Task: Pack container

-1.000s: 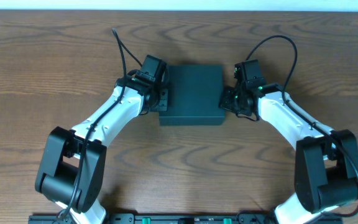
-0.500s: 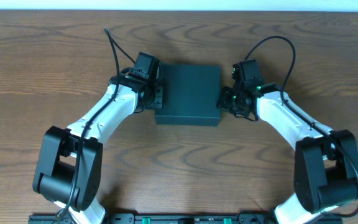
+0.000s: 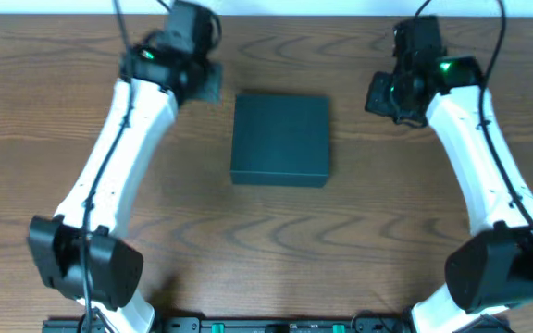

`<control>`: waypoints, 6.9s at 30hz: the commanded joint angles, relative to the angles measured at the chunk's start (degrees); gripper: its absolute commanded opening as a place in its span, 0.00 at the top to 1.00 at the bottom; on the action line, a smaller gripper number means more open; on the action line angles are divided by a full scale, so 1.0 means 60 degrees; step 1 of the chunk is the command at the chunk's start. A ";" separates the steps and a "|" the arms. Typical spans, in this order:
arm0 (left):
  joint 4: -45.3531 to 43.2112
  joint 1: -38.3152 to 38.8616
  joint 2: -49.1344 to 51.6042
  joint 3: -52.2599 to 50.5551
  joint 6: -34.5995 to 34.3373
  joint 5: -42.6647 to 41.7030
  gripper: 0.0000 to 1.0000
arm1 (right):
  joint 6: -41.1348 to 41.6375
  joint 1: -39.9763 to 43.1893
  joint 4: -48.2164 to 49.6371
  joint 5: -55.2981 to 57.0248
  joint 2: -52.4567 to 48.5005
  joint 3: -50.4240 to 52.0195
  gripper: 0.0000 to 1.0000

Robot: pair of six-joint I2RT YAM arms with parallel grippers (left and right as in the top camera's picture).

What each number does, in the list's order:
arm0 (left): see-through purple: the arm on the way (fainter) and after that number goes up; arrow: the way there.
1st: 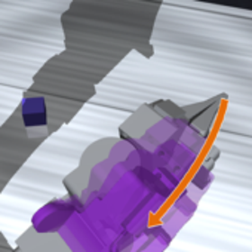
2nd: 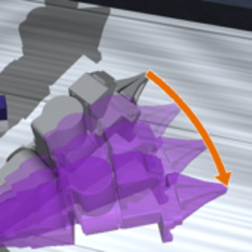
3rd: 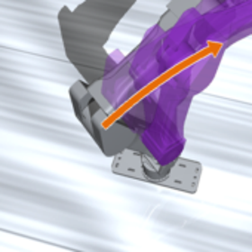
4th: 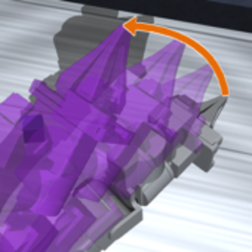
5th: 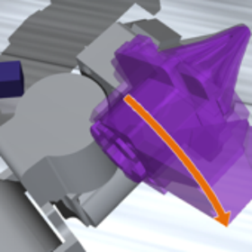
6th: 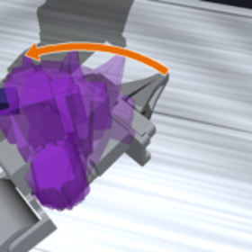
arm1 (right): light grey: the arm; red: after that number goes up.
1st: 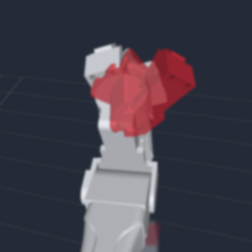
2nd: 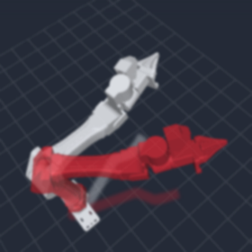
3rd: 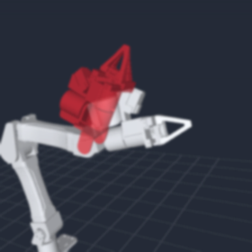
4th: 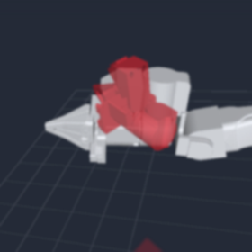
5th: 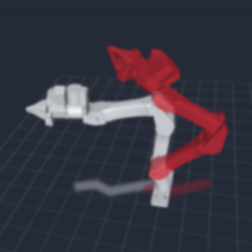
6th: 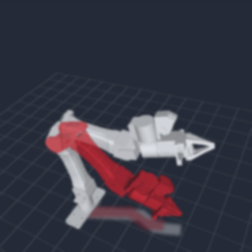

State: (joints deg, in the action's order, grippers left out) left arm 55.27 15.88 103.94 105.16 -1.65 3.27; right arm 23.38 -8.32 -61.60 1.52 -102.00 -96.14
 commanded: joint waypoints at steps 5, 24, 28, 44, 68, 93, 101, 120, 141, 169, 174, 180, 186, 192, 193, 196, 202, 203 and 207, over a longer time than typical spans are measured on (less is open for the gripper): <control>0.2907 -0.0146 0.0004 0.3413 0.0900 0.0124 0.94 | -0.1807 0.0004 -0.1996 0.0200 0.0419 -0.2007 0.99; 0.6921 -0.0124 -0.6000 0.4156 0.0867 -0.1486 0.49 | -0.2954 -0.0514 -0.5581 0.0117 0.6896 -0.2116 0.76; 0.6918 -0.0127 -0.7559 0.3938 0.0477 -0.1483 0.02 | -0.2991 -0.0514 -0.5931 -0.0874 0.7952 -0.1912 0.70; 0.6918 -0.0127 -1.2823 -0.1348 -0.0707 -0.1508 0.05 | -0.2867 -0.0058 -0.5945 -0.1257 1.2670 0.0652 0.50; -0.6677 -0.0146 -1.2517 -1.2397 0.0364 0.1111 0.05 | -0.3195 0.1275 0.6247 -0.2036 1.2568 1.0571 0.01; -1.1489 -0.1501 -0.7541 -1.4954 -0.2892 0.0568 0.05 | -0.2546 0.1694 1.1653 -0.2758 0.9901 1.4662 0.01; -1.3806 -0.1519 -0.7541 -1.7063 -0.3679 0.0441 0.05 | -0.2382 0.1698 1.2936 -0.3391 0.9901 1.5413 0.01; -1.4058 -0.1519 -0.7537 -1.7486 -0.3187 0.0270 0.04 | -0.1749 0.2641 1.2932 -0.3821 1.0204 1.5970 0.01; -1.0324 -0.1501 -0.8531 -1.7482 -0.3187 0.0266 0.05 | -0.1508 0.2495 0.9836 -0.3792 1.0885 1.5970 0.01; -0.8568 -0.1537 -1.6145 -1.7482 -0.3187 0.0266 0.05 | -0.1508 0.1617 0.9857 -0.3796 1.6954 1.5970 0.01; -0.8568 -0.1734 -1.6695 -1.7482 -0.3187 0.0266 0.05 | -0.1508 0.1337 0.9843 -0.3796 1.6954 1.5970 0.01; -0.8564 -0.2211 -1.7292 -1.7482 -0.3187 0.0270 0.05 | -0.1508 0.1351 0.9843 -0.3796 1.6954 1.5970 0.01; -0.8568 -0.2215 -1.7282 -1.7482 -0.3187 0.0266 0.05 | -0.1508 0.1636 0.9843 -0.3792 1.6954 1.5970 0.01; -0.8568 -0.2215 -1.7282 -1.7482 -0.3187 0.0266 0.05 | -0.1508 0.1632 0.9843 -0.3796 1.6950 1.5970 0.01; -0.8568 -0.2215 -1.7282 -1.7482 -0.3187 0.0266 0.04 | -0.1508 0.1632 0.9843 -0.3796 1.6950 1.5970 0.01; -0.8568 -0.2215 -1.7282 -1.7482 -0.3187 0.0266 0.05 | -0.1508 0.1632 0.9839 -0.3796 1.6950 1.5970 0.01; -0.8542 -0.2215 -1.7278 -1.7482 -0.3147 0.0262 0.05 | -0.2517 0.1632 0.9836 -0.3818 1.6950 1.5970 0.01; -0.8546 -0.2215 -1.7274 -1.7482 -0.2863 0.0193 0.05 | -0.3213 0.1632 0.9836 -0.3789 1.6943 1.5970 0.01; -0.8557 -0.2211 -1.7274 -1.7482 -0.0106 0.0229 0.05 | -0.5038 0.1632 0.9836 -0.3796 1.6935 1.5970 0.01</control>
State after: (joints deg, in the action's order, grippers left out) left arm 2.39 2.83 0.62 2.04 -14.39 4.86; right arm 2.59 1.06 -2.28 -21.04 -0.69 -0.40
